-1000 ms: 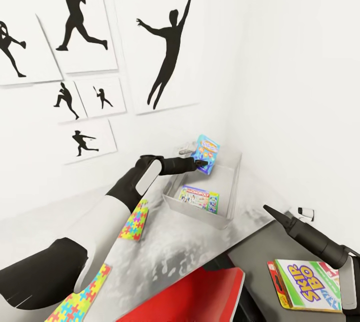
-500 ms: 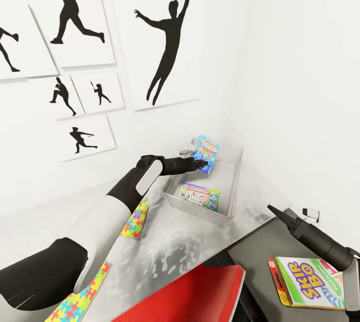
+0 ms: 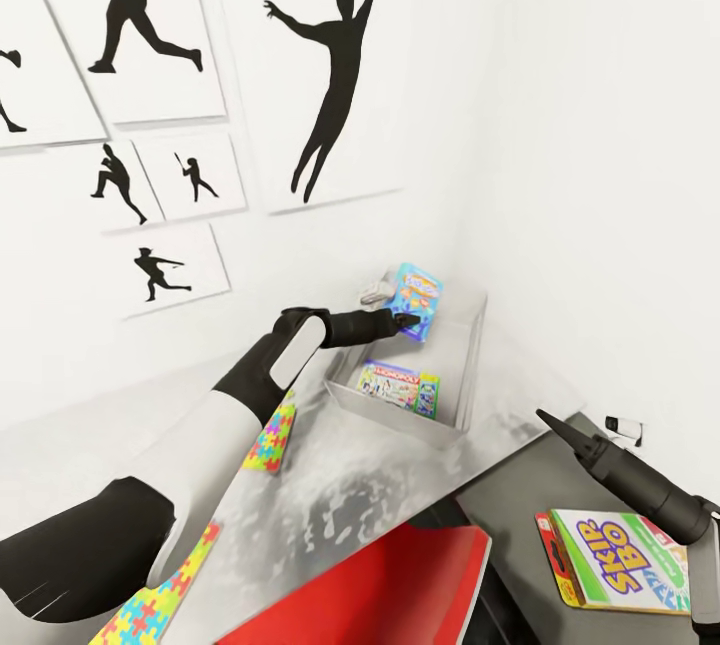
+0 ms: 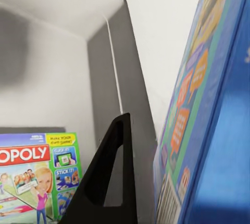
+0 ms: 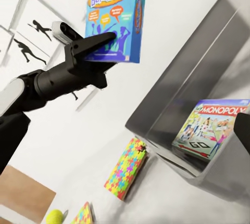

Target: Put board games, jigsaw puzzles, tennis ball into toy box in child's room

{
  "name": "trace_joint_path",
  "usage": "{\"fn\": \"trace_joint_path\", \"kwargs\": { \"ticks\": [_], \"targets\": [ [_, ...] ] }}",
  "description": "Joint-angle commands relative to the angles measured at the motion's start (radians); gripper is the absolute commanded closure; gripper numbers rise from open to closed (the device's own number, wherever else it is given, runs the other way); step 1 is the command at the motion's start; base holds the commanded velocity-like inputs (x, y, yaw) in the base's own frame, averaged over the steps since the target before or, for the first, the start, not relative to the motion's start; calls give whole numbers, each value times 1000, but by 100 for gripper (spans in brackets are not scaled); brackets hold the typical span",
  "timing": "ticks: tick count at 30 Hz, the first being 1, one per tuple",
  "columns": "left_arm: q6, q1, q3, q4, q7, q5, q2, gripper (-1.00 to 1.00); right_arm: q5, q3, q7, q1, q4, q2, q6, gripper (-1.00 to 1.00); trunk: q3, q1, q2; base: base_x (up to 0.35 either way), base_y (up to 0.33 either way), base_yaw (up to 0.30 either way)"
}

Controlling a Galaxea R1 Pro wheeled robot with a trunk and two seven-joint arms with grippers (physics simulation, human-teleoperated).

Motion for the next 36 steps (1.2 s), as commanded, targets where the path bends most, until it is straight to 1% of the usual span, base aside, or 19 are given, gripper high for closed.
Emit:
{"fn": "trace_joint_path", "kwargs": {
  "ticks": [1,6,18,20,26,30,36],
  "targets": [
    [4,-1,0,-8,-1,5,0,100,-2,-1,3,-1,0,0,10,-100,-3,0,-1,0,0,0],
    [6,-1,-2,-22,17,19,0,100,0,-1,5,-1,0,0,10,-100,-11,0,-1,0,0,0],
    [5,-1,-2,-28,32,20,0,100,2,-1,7,-1,0,-1,9,-100,-31,0,-1,0,0,0],
    [4,-1,-3,-28,34,20,0,100,2,-5,8,-1,1,0,9,-100,-34,0,-1,0,0,0],
    [0,-1,-3,-29,34,19,0,100,5,-35,9,-1,1,0,7,-100,-44,0,-1,0,0,0],
    [-2,-1,-3,-34,34,19,0,100,6,-38,9,-1,0,0,7,-100,-51,0,-1,0,0,0],
    [2,-1,-5,-65,35,20,0,100,7,-40,9,-1,1,0,7,-100,-61,0,-1,0,0,0]
  ]
}}
